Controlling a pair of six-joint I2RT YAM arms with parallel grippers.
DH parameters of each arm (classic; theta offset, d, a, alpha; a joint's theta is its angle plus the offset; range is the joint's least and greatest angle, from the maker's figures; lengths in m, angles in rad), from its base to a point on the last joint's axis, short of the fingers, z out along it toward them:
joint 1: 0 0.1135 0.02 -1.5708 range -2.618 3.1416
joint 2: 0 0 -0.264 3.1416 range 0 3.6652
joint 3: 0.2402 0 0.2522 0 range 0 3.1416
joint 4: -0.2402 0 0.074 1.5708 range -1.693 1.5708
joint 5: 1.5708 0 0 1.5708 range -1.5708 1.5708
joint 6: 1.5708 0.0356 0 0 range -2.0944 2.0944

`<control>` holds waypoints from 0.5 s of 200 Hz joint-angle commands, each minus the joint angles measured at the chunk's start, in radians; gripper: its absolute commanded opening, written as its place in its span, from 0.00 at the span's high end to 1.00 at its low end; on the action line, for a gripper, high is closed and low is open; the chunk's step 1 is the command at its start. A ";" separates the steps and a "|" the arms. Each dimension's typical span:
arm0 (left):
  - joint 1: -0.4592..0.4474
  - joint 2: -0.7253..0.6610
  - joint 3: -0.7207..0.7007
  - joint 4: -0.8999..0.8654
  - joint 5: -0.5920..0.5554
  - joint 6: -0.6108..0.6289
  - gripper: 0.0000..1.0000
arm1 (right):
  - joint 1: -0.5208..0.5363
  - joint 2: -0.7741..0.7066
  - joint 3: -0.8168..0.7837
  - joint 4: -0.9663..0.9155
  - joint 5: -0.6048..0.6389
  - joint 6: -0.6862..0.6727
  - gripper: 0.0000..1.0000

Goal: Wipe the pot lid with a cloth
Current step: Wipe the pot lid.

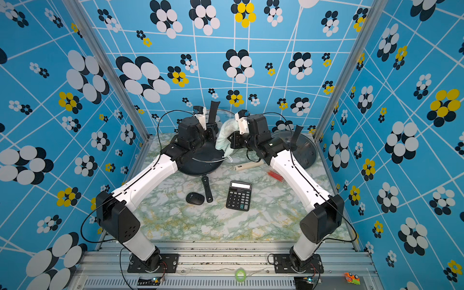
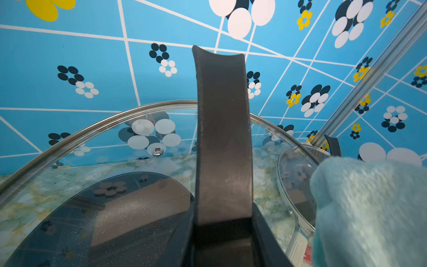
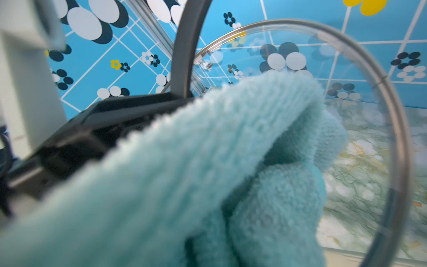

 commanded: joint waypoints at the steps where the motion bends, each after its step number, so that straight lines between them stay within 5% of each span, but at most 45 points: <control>1: -0.029 -0.138 0.012 0.265 0.121 0.063 1.00 | -0.049 0.067 0.060 -0.063 -0.032 0.012 1.00; 74: -0.112 -0.159 -0.014 0.255 0.221 0.136 1.00 | -0.076 0.347 0.391 -0.089 -0.159 0.017 1.00; 100: -0.113 -0.172 -0.026 0.264 0.186 0.145 1.00 | -0.078 0.361 0.413 -0.137 -0.112 -0.019 1.00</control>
